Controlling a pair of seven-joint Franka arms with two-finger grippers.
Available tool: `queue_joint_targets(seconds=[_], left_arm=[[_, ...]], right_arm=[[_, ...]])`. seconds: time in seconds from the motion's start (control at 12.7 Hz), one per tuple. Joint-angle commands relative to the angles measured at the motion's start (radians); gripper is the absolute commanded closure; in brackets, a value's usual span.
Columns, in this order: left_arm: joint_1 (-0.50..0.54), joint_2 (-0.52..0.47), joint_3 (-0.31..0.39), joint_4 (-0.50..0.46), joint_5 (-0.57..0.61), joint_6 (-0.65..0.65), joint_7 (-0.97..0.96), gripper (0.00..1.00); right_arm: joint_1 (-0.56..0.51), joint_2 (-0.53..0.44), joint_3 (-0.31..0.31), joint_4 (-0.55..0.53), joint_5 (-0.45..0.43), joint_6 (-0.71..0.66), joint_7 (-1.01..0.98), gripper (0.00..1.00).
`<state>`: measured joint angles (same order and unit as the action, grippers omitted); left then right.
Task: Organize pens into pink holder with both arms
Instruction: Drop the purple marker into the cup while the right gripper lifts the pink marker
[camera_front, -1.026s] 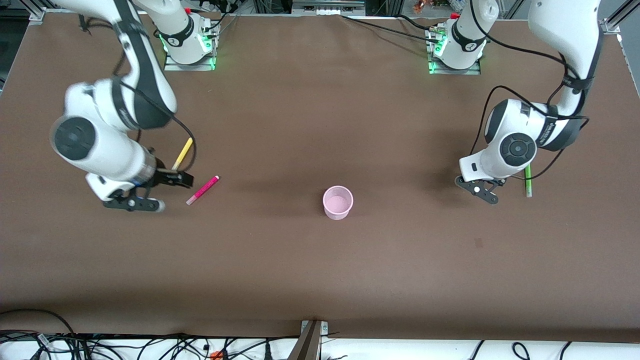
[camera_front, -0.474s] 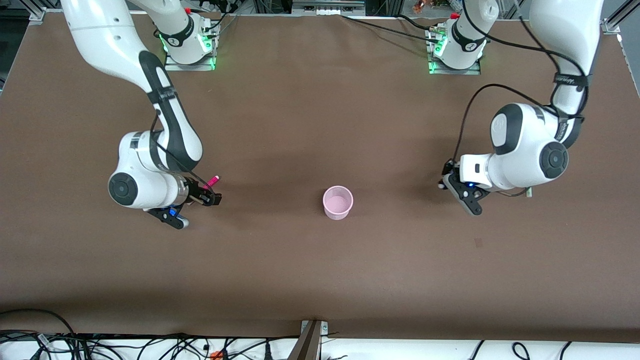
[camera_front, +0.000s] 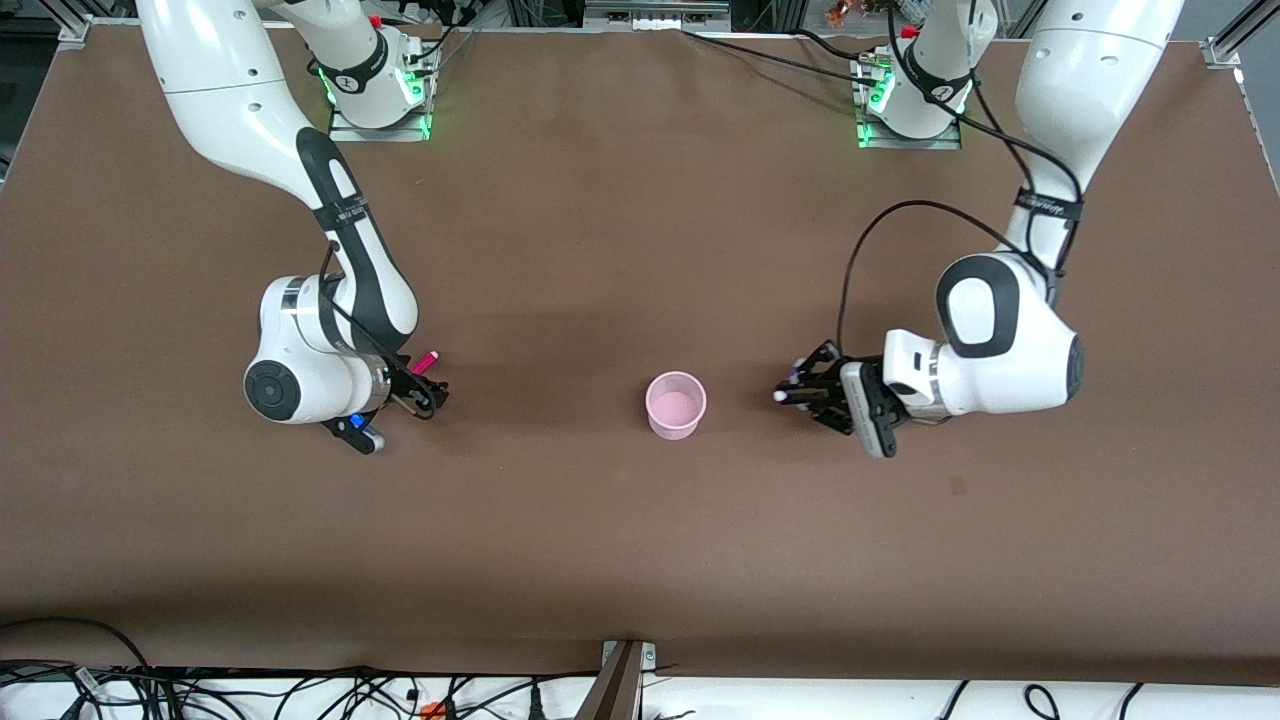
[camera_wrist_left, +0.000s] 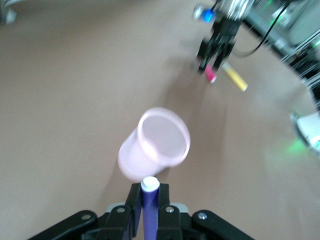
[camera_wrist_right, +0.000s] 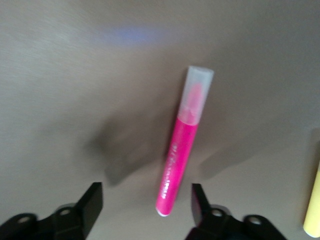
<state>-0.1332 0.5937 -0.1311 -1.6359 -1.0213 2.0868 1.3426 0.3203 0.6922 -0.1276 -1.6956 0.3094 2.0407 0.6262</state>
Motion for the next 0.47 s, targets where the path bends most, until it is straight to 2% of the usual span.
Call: queue_joint_targets(seconds=[0.0, 0.24, 0.39], left_arm=[[0.003, 0.049, -0.048, 0.114, -0.135, -0.037, 0.104, 1.00], [-0.052, 0.095, -0.084, 0.201, -0.191, -0.019, 0.138, 1.00], [-0.094, 0.098, -0.082, 0.203, -0.169, 0.057, 0.191, 1.00]], right_arm=[[-0.001, -0.008, 0.002, -0.018, 0.013, -0.005, 0.004, 0.36], [-0.001, -0.011, 0.002, -0.032, 0.013, -0.007, 0.003, 0.66], [-0.001, -0.010, 0.002, -0.032, 0.013, -0.004, -0.003, 0.77]])
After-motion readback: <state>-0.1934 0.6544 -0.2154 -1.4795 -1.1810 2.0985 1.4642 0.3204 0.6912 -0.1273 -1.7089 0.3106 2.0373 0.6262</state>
